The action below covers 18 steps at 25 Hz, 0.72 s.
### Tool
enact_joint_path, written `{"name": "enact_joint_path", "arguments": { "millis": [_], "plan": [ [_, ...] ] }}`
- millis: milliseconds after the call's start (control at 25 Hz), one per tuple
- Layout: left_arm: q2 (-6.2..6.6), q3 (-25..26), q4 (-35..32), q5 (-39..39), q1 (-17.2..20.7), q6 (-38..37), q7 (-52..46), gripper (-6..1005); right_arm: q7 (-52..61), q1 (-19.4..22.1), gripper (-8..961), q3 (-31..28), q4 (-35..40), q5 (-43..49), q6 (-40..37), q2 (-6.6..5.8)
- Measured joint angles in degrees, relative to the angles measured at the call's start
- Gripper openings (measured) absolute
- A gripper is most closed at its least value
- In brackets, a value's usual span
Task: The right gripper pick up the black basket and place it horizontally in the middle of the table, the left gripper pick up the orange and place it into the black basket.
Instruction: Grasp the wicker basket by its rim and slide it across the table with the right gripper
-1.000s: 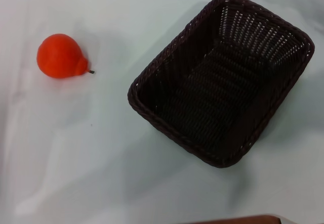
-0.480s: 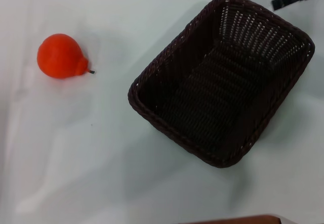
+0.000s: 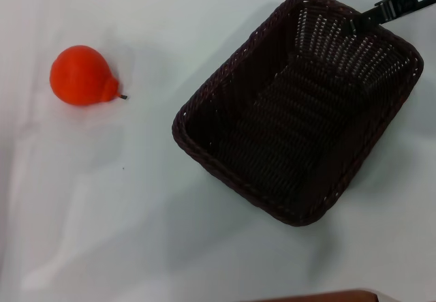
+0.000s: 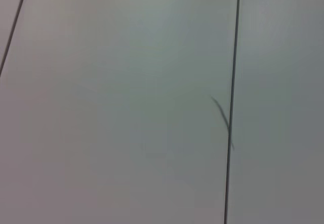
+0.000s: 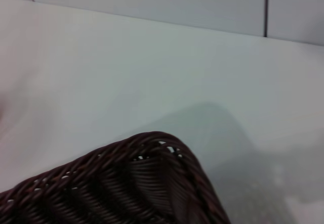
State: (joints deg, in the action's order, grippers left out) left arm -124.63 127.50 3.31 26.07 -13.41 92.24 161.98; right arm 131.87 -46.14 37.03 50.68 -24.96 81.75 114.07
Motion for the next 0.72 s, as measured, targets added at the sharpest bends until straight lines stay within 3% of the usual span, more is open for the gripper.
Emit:
{"name": "enact_joint_path", "arguments": {
  "millis": [200, 280, 720],
  "plan": [
    [0.00, -0.07, -0.04, -0.03, -0.04, -0.12, 0.00, 844, -0.46, 0.28, 888, 0.45, -1.73, -1.39, 0.11, -0.18],
    [0.00, -0.12, -0.06, -0.04, -0.10, -0.12, 0.00, 844, -0.46, 0.26, 683, 0.54, -1.90, -1.42, 0.27, -0.18],
    [0.01, -0.14, -0.06, -0.06, 0.23, -0.16, 0.00, 844, 0.95, 2.05, 468, -0.14, -0.38, -3.13, 1.33, -0.15]
  ]
}}
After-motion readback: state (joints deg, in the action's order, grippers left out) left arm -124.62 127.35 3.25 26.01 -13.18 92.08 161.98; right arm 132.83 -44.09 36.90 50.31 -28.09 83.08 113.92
